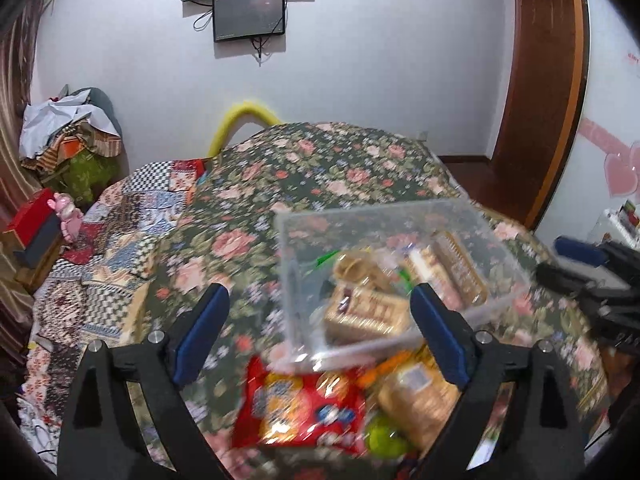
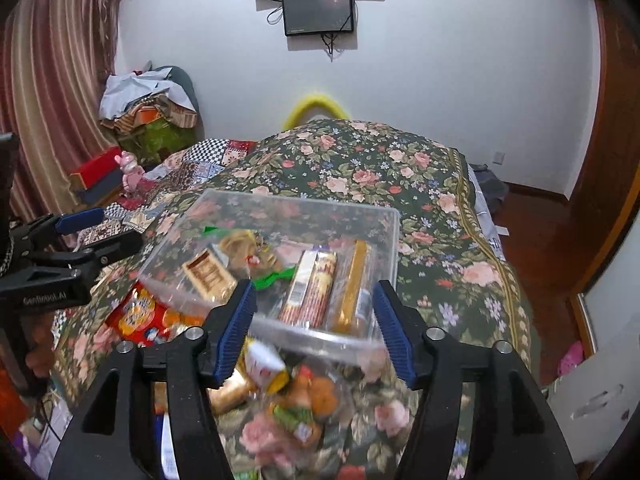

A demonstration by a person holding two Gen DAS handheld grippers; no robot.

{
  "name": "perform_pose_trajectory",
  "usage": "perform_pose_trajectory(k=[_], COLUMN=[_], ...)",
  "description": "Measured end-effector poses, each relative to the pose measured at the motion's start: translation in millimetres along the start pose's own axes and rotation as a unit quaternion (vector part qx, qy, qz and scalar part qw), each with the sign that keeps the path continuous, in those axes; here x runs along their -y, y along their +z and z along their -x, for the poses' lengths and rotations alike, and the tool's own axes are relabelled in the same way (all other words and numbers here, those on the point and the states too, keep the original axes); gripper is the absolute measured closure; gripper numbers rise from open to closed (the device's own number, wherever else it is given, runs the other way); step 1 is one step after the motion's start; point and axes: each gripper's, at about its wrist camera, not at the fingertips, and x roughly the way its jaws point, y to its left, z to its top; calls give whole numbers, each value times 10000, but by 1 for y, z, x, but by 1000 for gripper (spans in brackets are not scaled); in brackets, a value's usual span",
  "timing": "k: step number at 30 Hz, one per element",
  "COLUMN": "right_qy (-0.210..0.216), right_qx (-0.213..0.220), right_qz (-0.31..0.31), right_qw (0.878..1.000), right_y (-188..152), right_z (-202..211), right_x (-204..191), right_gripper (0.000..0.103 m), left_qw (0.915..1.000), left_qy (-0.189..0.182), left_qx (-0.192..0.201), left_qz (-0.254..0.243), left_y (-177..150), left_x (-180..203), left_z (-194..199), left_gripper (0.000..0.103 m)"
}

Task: Organize snacks
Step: 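Grasp the red chip bag with left tool while right tool grasps a pastry bag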

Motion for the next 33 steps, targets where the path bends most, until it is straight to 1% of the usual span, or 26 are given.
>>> perform_pose_trajectory(k=[2,6,10,14,19,25,29,33], right_qy=[-28,-2,-16,-179,-134,-27,-68,-35], right_qx=[-7,-153,-324,-486,-771,-996,-1088,-1143], right_qz=[-6,-82,-148,-118,-65,-160,-139,-180], right_qw=[10000,9998,9994,9986,9969,9949,9939,9933], right_y=[-7,-23,-37,-57,-74,-79,-81,-81], right_z=[5,7,4,-3,-16,-37,-48,-53], right_x=[1,5,6,3,-3,-5,-7,-5], right_gripper=[40,40,38,31,30,30,30,30], left_qw=[9999,9993,9979,9953,9928,9902,9892,9846], left_qy=[90,187,278,217,97,105,-4,-328], left_qx=[-77,-325,-589,-918,-1149,-1366,-1413,-1585], left_qz=[-36,-31,6,194,312,254,389,655], left_y=[-11,-34,-58,-78,-99,-99,-97,-98], left_x=[-9,-24,-37,-47,-50,-46,-44,-41], left_z=[5,7,0,-14,-28,-56,-70,-85], left_gripper=[9,9,9,9,9,8,3,0])
